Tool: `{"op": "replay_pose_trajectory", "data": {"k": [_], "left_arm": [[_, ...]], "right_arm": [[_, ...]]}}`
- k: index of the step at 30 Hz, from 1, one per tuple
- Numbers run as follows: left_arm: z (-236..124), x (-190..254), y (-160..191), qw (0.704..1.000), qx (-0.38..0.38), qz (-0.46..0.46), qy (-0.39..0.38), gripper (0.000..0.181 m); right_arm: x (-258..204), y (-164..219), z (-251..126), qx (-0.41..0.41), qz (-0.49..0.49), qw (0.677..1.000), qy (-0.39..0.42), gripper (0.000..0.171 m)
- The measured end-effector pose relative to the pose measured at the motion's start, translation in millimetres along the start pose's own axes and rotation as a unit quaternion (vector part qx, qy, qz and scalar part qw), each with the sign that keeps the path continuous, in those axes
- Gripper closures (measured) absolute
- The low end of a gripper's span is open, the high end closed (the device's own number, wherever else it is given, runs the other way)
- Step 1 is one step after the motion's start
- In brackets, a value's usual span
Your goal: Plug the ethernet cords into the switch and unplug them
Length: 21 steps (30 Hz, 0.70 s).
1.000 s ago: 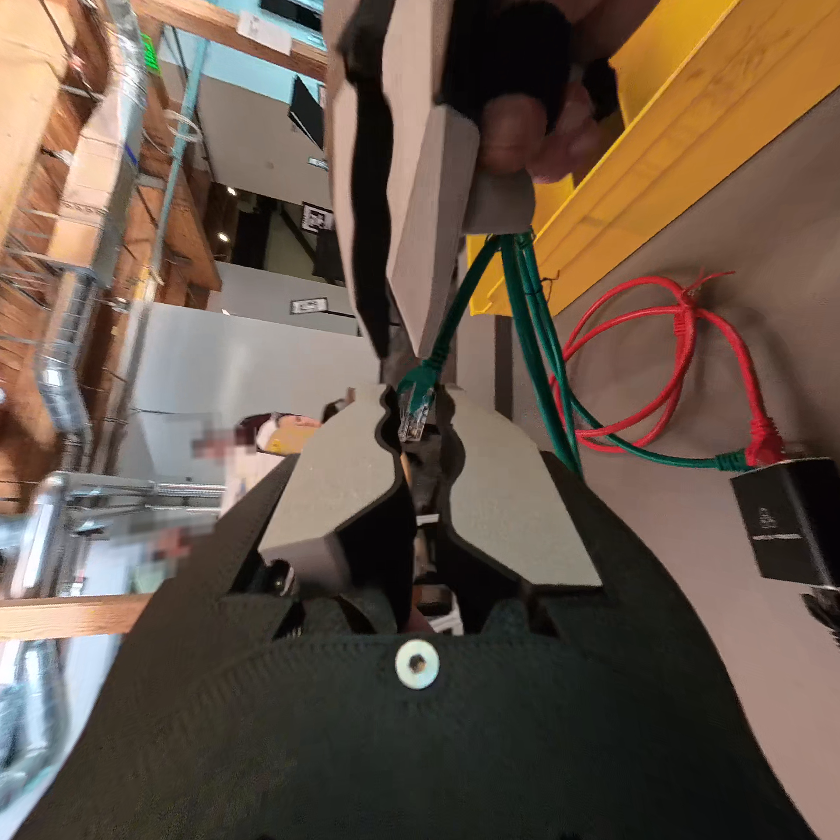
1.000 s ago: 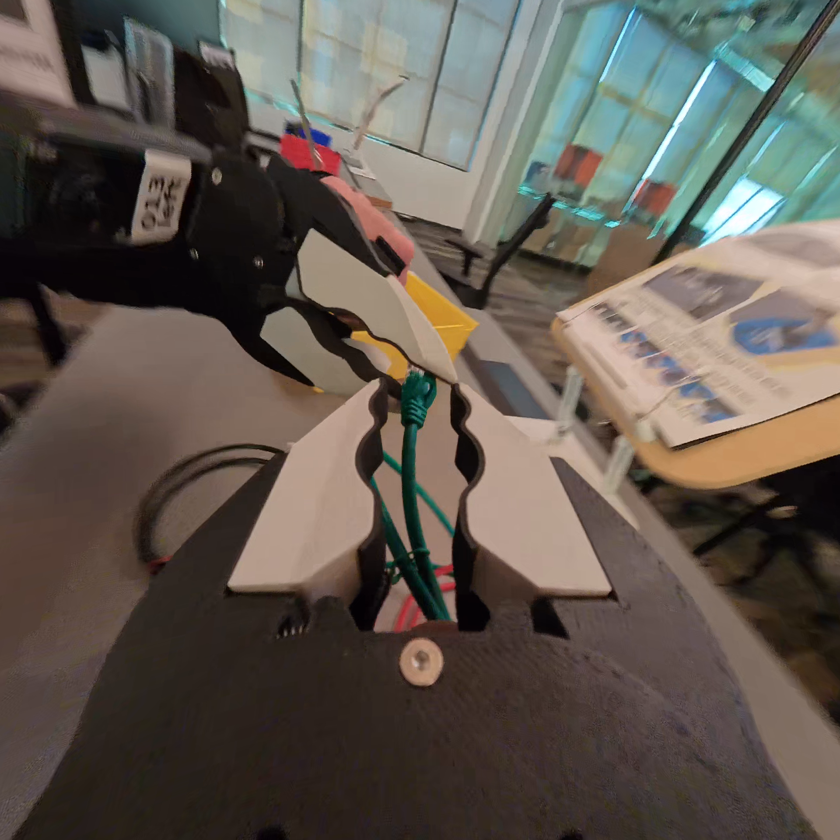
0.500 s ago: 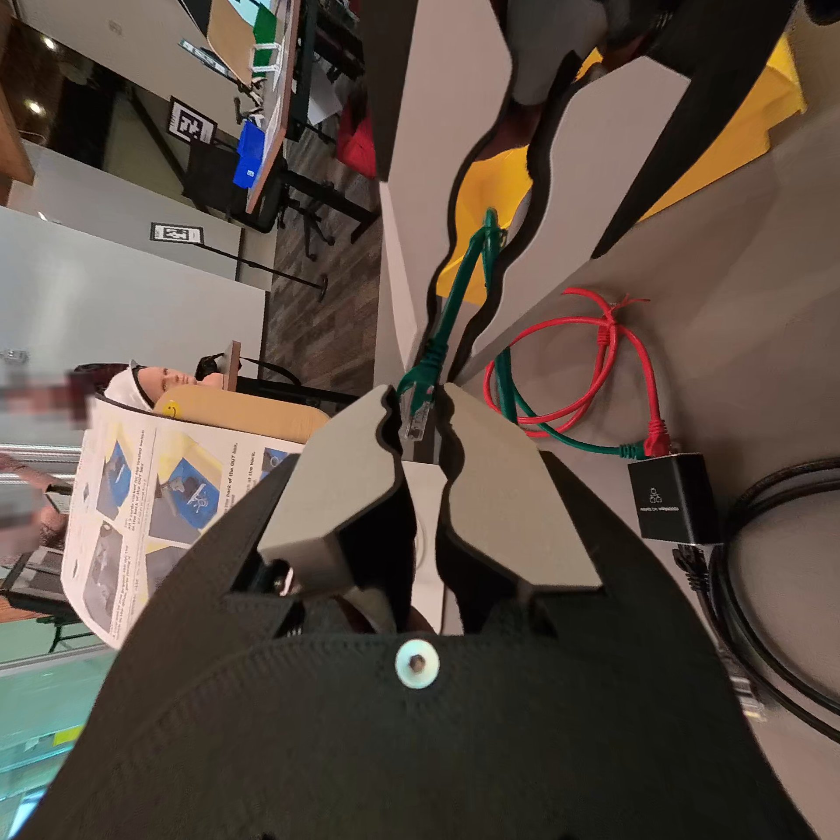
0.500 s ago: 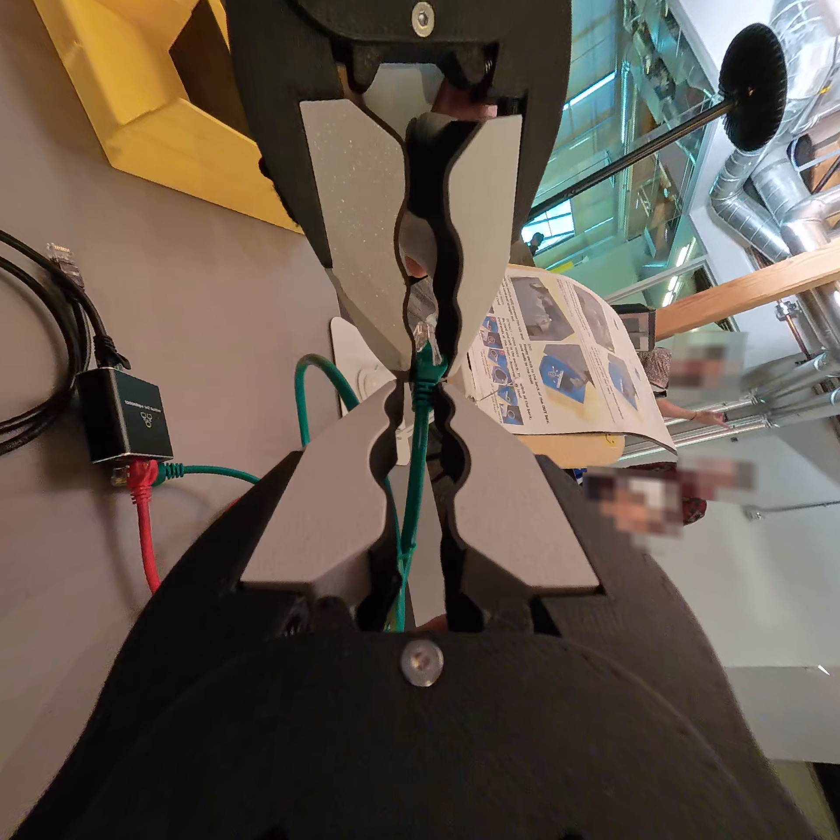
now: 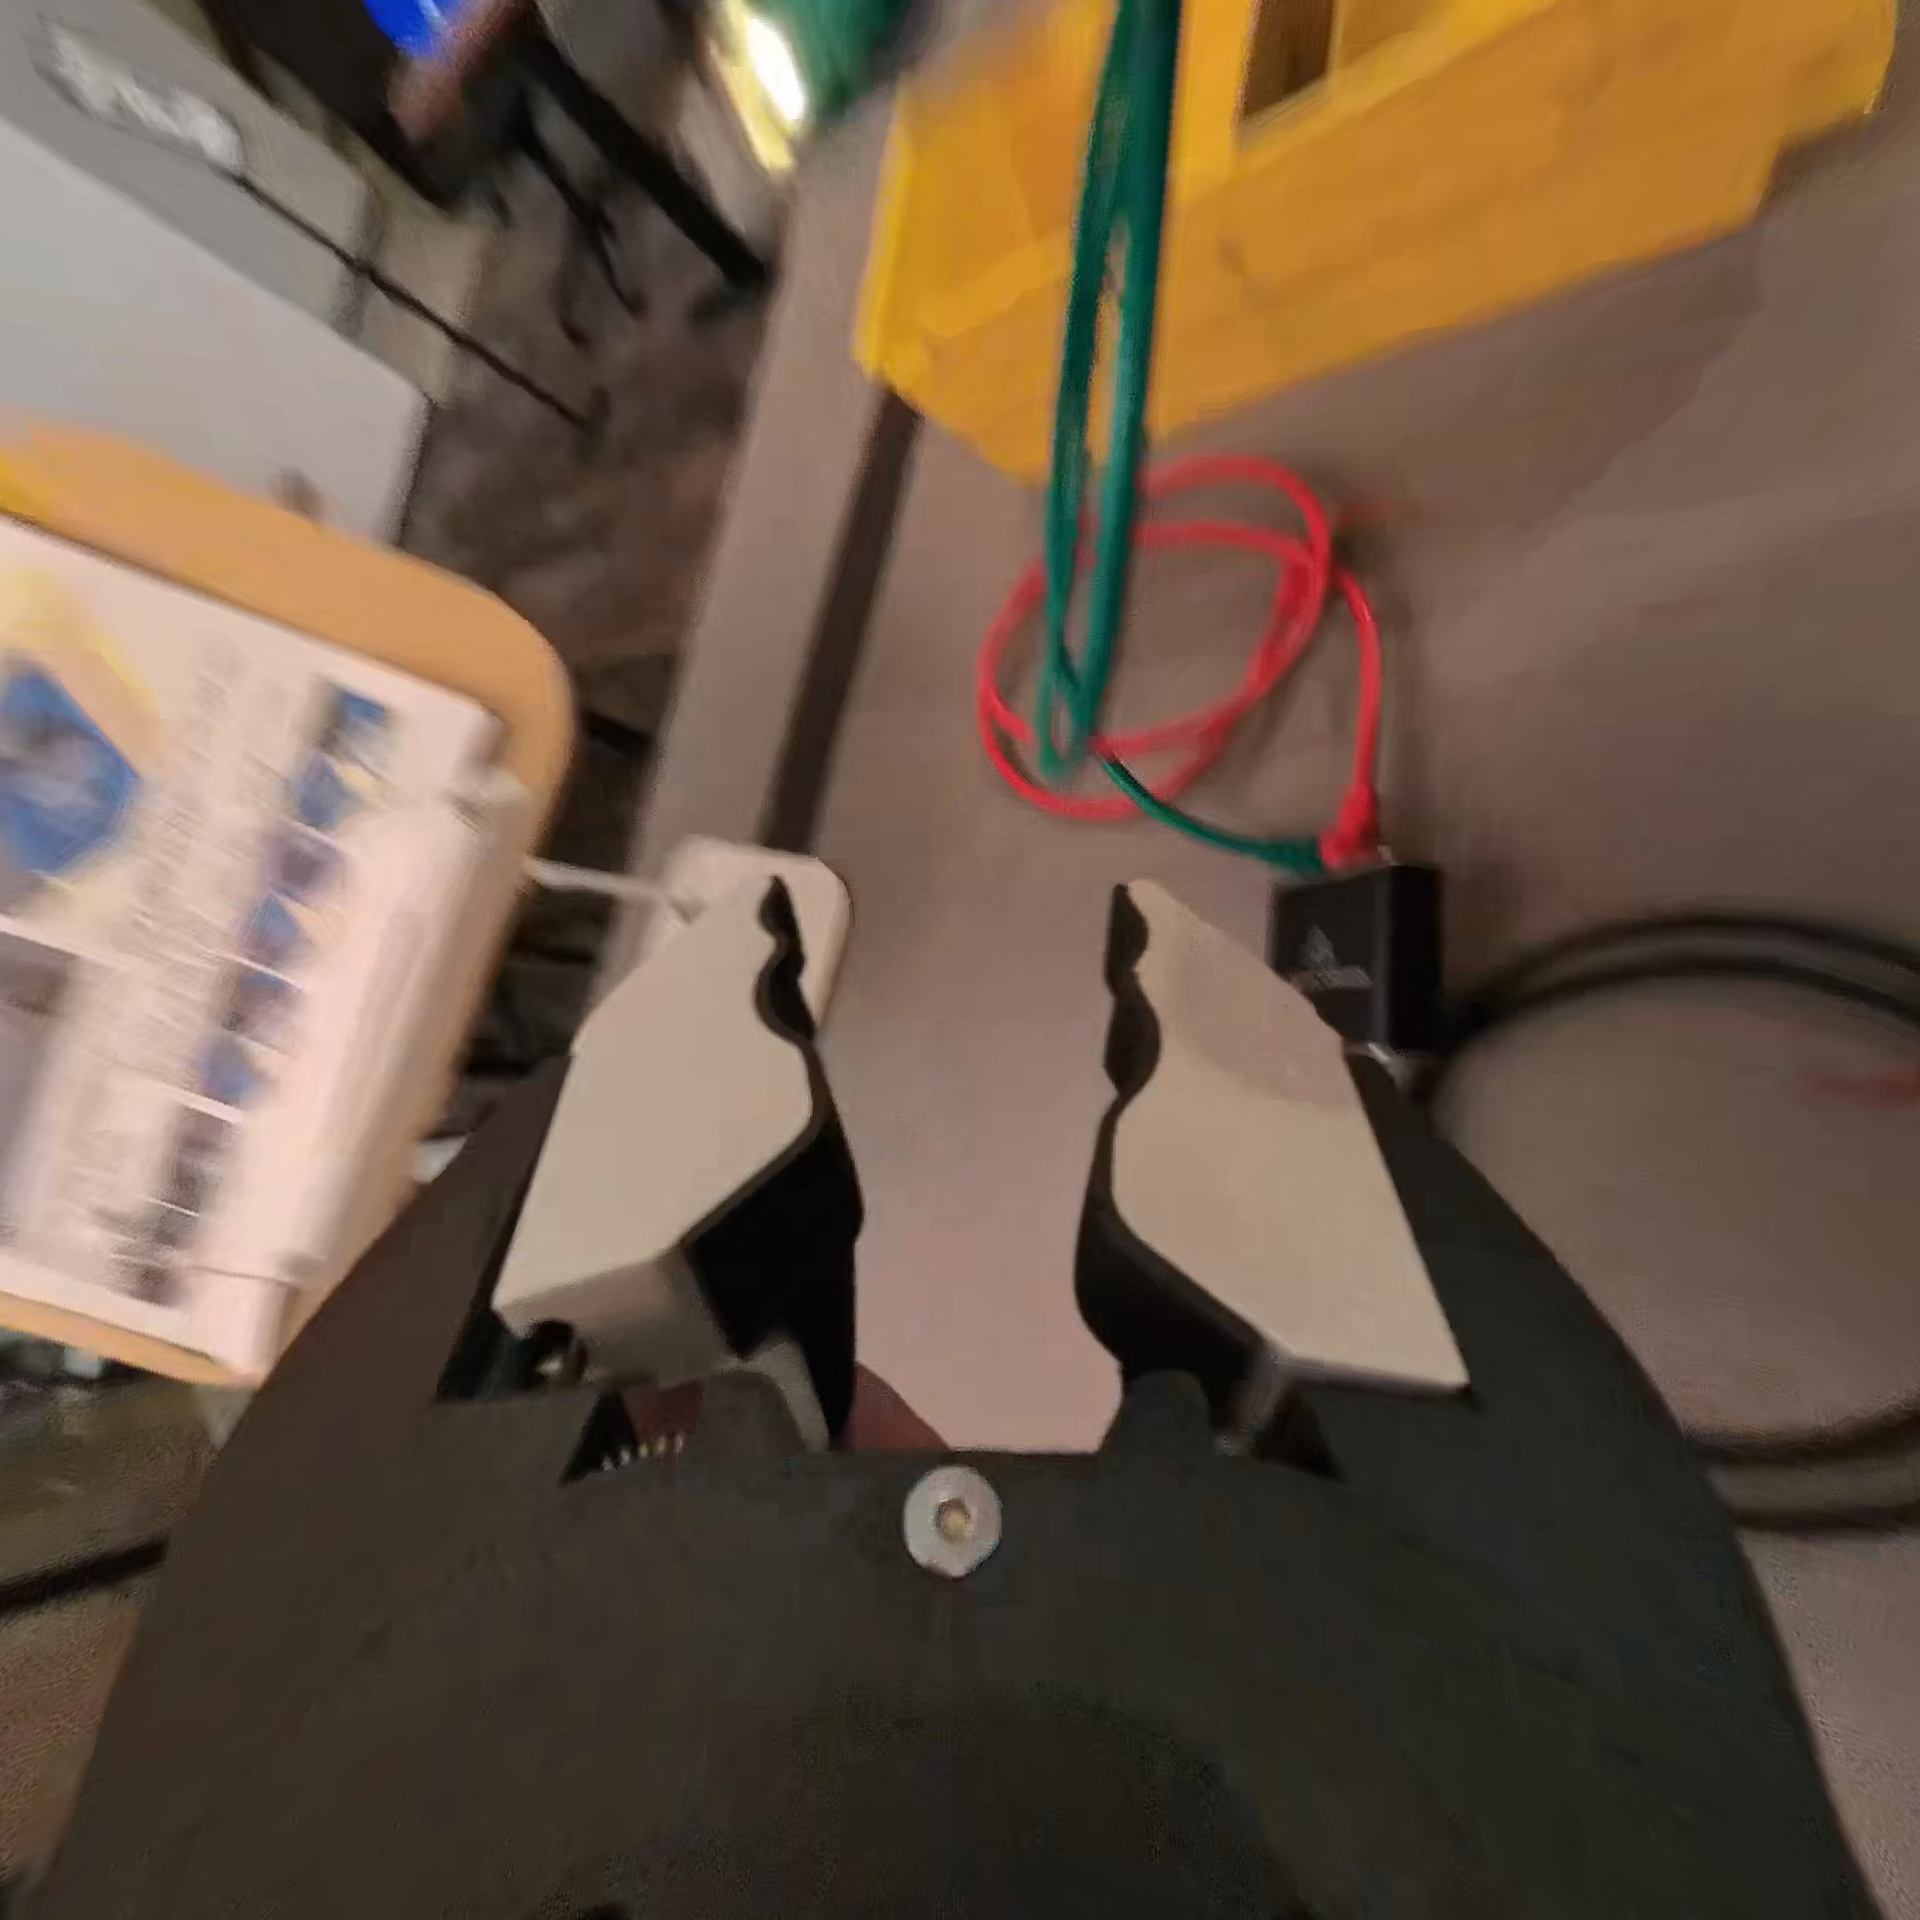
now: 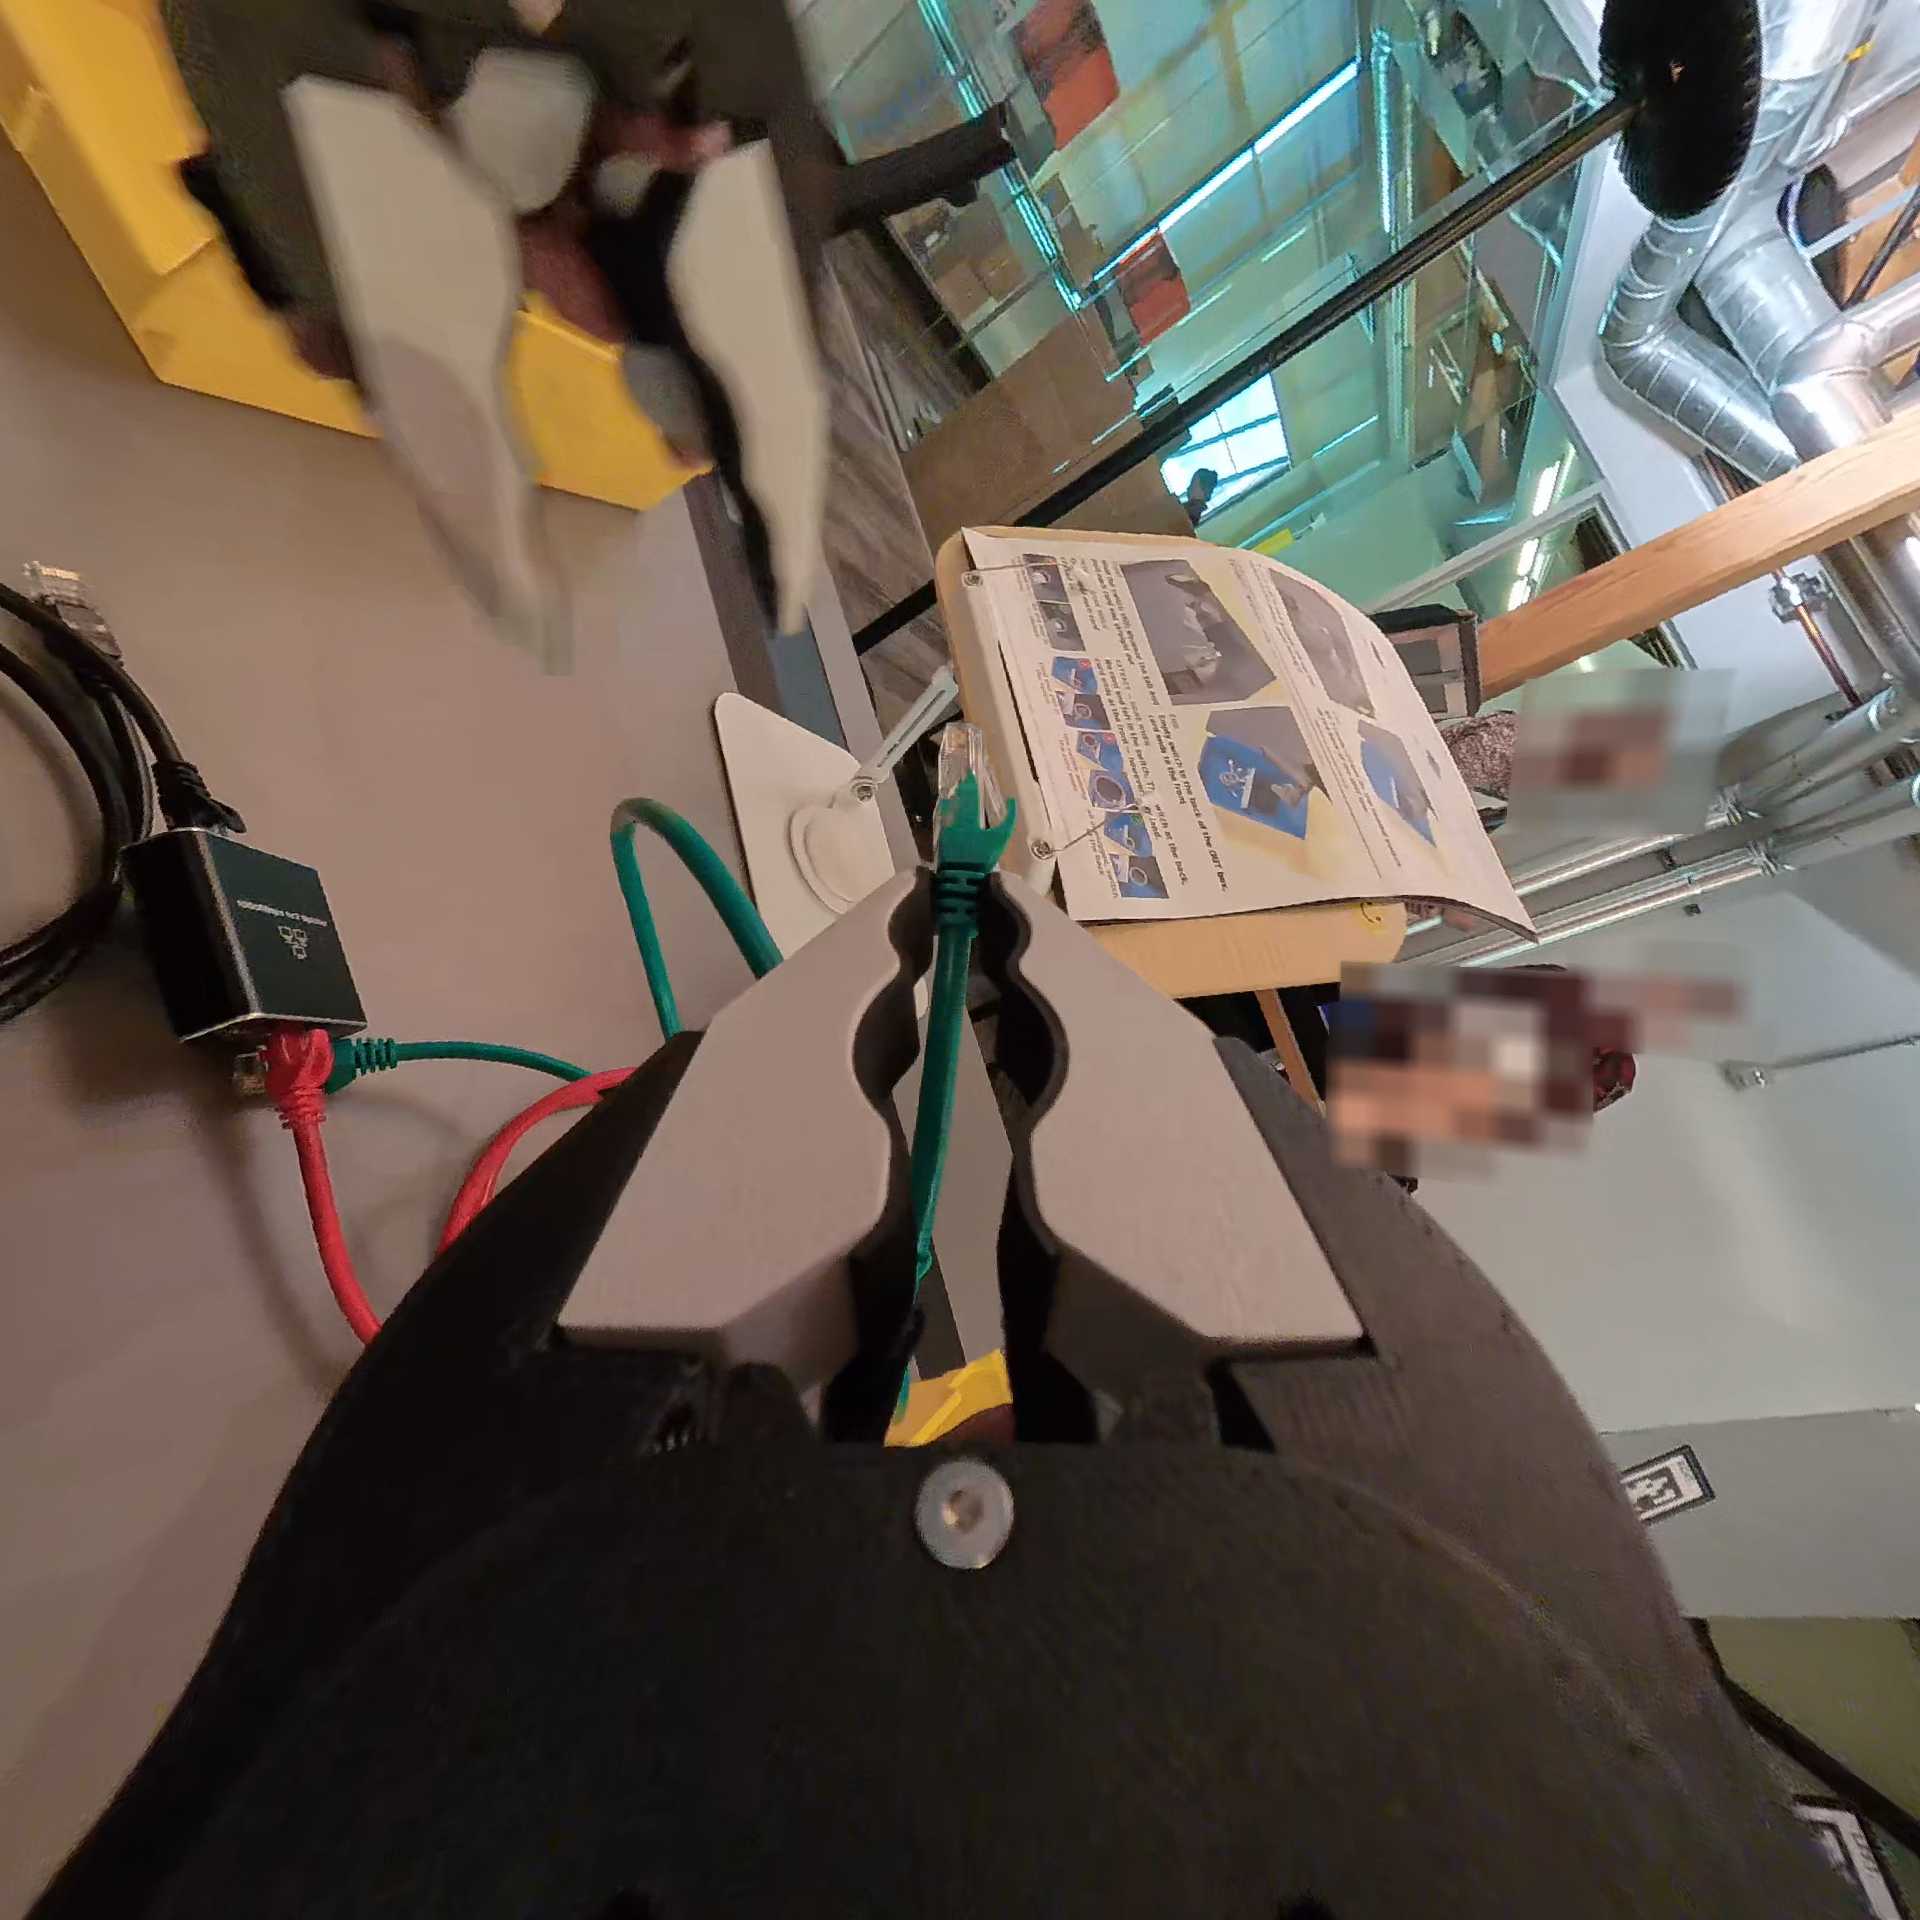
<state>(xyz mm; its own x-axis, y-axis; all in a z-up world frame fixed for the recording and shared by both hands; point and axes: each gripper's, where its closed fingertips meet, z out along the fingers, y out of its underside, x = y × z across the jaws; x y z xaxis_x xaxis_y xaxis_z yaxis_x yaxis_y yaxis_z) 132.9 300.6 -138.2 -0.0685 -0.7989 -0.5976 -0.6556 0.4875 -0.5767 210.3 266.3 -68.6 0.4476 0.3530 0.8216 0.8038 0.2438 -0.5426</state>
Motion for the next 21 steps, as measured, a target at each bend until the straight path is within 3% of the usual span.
{"op": "replay_pose_trajectory", "data": {"k": [4,7,11,15,18,21], "left_arm": [[24.2,60.7,65.7,0.989,-0.094,-0.056,0.103,0.108],[33.4,88.2,100.2,0.971,-0.154,-0.102,0.150,0.105],[29.1,117.3,126.3,0.944,-0.209,-0.167,0.193,0.118],[24.6,132.2,140.1,0.940,-0.225,-0.186,0.178,0.153],[21.9,132.3,142.3,0.942,-0.221,-0.204,0.149,0.167],[19.0,133.1,143.7,0.938,-0.223,-0.239,0.117,0.167]], "right_arm": [[2.4,-2.6,-4.5,0.010,0.008,1.000,-0.002,0.165],[4.7,-6.5,-9.9,0.013,0.007,1.000,-0.003,0.165],[13.4,-14.5,-21.2,0.024,0.011,1.000,0.003,0.165],[15.8,-18.4,-24.8,0.031,0.012,0.999,0.005,0.165],[14.9,-22.7,-26.0,0.036,0.011,0.999,0.002,0.165],[16.6,-27.7,-29.7,0.043,0.011,0.999,0.003,0.165]]}}
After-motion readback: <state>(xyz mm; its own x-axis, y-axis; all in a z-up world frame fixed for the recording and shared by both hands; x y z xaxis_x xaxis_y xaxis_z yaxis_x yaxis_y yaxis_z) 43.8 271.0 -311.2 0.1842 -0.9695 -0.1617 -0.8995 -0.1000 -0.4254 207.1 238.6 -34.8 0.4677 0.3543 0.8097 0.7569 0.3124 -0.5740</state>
